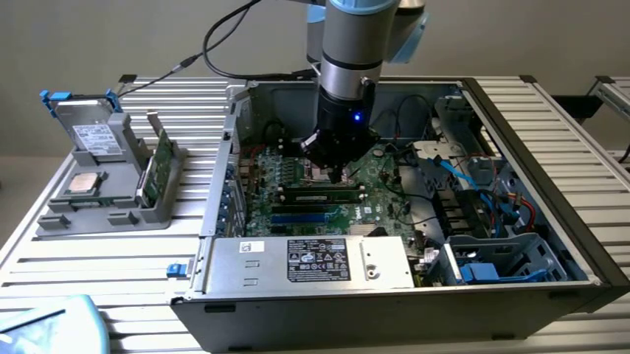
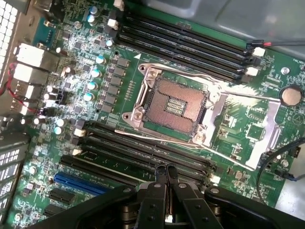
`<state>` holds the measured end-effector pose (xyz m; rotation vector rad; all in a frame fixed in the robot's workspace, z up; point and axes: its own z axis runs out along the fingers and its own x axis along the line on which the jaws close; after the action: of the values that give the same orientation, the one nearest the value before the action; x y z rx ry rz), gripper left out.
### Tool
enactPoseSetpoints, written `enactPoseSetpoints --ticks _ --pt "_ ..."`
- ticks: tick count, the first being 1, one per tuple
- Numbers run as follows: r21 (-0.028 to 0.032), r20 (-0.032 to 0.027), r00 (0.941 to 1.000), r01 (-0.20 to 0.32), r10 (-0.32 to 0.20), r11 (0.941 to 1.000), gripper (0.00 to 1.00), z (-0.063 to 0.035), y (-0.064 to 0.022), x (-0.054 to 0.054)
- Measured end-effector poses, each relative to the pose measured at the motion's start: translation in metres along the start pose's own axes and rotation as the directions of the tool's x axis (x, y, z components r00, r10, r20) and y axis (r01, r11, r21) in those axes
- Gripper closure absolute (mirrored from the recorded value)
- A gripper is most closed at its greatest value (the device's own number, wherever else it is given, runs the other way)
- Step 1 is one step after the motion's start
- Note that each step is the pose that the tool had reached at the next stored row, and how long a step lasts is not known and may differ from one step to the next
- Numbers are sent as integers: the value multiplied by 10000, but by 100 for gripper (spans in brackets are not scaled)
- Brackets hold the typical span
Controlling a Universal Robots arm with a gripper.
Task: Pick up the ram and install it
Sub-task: 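Press down the ram until it locks into place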
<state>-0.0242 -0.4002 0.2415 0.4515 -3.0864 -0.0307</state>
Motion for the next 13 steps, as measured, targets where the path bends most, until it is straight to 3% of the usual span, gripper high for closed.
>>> enactPoseSetpoints --ticks 6,13 --pt "1 46 9969 -786 786 9969 89 0 0 0" --pt "0 98 9855 -1694 1694 9856 89 0 0 0"
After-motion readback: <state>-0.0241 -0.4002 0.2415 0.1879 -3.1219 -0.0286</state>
